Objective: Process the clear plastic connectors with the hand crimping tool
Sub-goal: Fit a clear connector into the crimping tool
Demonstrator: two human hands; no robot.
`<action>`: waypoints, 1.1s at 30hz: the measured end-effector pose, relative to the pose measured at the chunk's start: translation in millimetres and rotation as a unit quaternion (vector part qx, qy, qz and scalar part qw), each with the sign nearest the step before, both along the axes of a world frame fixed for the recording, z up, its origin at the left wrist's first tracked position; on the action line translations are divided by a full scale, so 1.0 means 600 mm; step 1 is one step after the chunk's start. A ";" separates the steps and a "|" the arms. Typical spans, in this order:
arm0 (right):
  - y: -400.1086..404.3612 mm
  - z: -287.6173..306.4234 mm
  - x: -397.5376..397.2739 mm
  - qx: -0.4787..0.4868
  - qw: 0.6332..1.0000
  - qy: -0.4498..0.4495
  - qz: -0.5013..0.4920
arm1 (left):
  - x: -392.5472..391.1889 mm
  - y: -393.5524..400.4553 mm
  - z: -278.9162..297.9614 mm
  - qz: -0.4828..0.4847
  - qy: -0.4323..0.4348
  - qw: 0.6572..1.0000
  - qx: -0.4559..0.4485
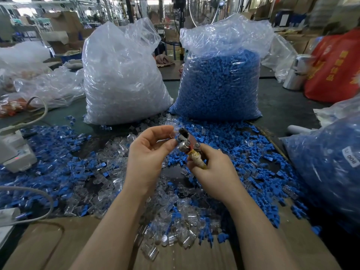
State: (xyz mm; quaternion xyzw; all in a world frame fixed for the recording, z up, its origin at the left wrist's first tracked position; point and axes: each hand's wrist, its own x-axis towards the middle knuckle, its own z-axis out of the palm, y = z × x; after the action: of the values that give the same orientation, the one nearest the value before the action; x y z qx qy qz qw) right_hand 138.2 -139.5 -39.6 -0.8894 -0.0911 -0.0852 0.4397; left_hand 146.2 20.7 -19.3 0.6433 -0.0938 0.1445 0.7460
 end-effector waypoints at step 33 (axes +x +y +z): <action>-0.008 -0.008 -0.001 -0.047 0.990 -0.078 -0.108 | 0.026 0.191 -0.006 0.177 0.122 0.691 -0.690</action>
State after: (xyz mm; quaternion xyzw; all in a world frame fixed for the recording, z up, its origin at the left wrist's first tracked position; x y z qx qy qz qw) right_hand 137.8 -144.6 -44.2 -0.9044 -0.0325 -0.1973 0.3768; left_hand 161.9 135.3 -22.8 -0.0362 0.2401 0.2182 0.9452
